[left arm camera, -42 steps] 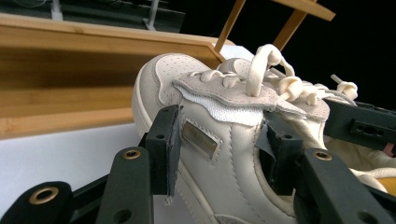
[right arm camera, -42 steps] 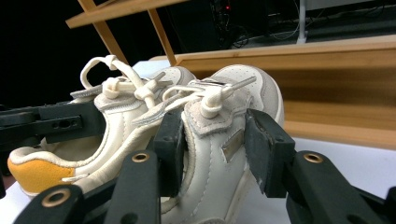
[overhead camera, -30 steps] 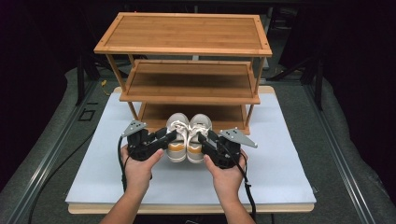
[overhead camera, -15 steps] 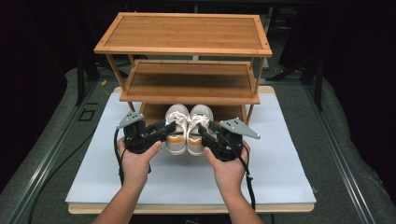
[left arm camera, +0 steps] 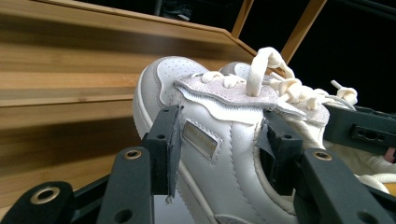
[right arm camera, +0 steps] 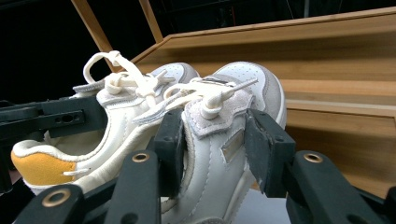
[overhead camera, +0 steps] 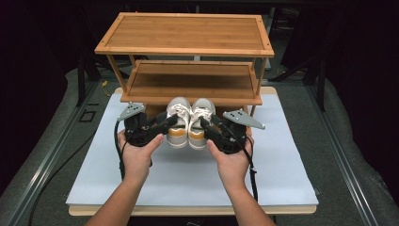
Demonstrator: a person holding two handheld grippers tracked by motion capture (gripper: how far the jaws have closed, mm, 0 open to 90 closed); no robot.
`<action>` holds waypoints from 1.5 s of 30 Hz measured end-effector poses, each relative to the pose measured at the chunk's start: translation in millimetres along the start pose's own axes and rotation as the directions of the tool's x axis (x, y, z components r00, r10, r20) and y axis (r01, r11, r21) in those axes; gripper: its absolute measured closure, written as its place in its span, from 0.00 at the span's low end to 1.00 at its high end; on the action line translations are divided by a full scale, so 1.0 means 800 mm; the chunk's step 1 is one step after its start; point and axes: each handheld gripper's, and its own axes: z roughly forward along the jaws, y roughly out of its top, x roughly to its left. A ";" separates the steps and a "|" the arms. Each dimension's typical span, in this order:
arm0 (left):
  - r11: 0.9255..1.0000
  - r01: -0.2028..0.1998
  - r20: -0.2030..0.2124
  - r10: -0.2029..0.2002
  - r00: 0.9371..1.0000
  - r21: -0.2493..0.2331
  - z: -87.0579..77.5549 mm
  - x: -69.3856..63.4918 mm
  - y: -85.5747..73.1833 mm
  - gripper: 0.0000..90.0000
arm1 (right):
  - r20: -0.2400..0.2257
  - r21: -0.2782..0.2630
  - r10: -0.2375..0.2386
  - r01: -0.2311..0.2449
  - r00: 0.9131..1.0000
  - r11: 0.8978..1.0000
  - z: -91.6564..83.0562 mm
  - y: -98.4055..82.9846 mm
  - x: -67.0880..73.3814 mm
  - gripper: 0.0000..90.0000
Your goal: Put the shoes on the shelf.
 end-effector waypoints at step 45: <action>0.999 0.048 0.011 -0.048 0.999 0.007 0.067 0.048 0.064 0.61 | 0.030 0.002 0.010 -0.010 0.999 1.000 0.073 0.063 -0.028 0.66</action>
